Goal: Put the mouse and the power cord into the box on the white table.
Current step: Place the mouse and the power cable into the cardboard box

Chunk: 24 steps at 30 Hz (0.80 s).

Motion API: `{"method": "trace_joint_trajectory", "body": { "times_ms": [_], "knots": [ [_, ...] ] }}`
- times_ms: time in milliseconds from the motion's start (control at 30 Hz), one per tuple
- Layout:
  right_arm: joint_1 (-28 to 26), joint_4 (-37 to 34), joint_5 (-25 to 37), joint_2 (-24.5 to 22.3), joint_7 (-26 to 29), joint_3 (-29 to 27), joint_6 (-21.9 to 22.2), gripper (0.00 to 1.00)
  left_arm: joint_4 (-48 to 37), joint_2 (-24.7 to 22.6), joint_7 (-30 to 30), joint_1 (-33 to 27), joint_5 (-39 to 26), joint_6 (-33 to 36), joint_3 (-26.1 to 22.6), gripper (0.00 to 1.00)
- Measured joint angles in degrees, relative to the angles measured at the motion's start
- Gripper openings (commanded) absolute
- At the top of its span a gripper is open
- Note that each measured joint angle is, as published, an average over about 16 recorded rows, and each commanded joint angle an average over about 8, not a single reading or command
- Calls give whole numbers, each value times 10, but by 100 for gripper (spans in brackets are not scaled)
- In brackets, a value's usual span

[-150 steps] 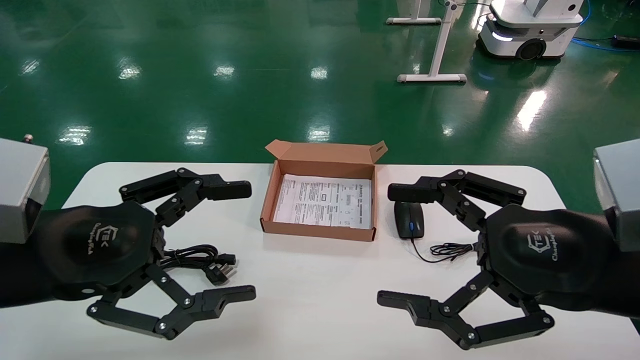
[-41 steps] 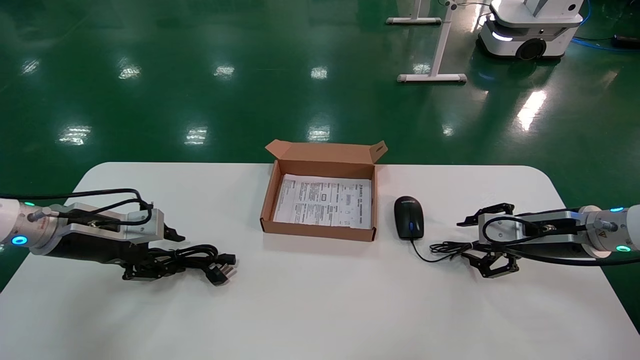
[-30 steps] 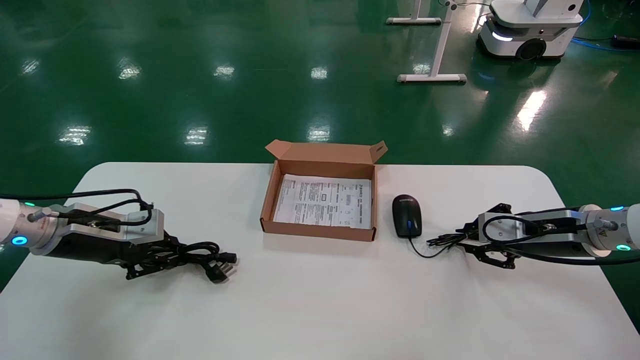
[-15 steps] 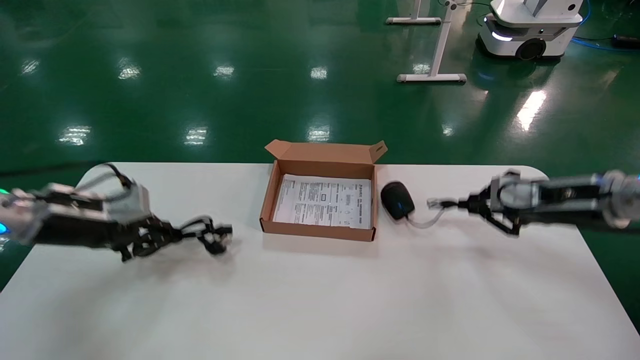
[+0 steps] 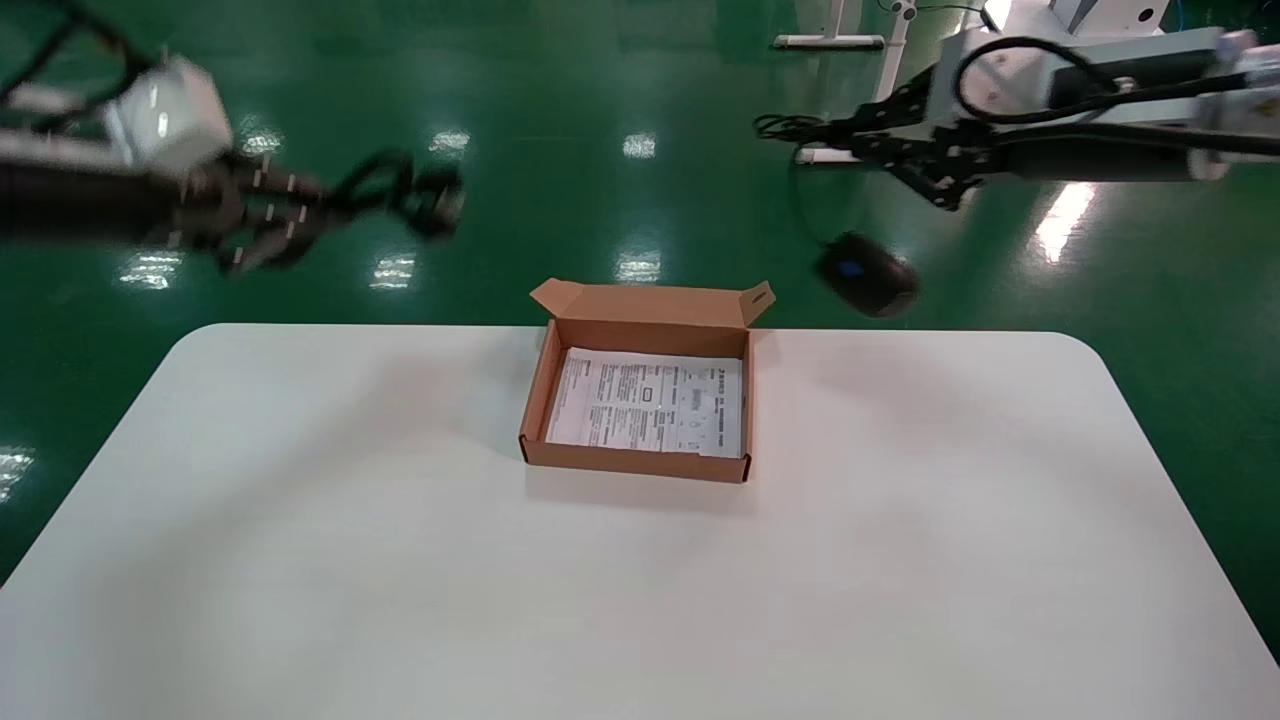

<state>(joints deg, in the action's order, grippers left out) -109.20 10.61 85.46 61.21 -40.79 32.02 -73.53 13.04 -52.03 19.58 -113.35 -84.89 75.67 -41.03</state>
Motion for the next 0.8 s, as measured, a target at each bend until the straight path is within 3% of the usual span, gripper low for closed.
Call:
{"method": "trace_joint_trajectory", "body": {
  "times_ms": [800],
  "knots": [
    [90, 21, 30, 149, -40, 35, 76, 0, -38, -45, 30, -60, 11, -23, 11, 0]
  ]
}}
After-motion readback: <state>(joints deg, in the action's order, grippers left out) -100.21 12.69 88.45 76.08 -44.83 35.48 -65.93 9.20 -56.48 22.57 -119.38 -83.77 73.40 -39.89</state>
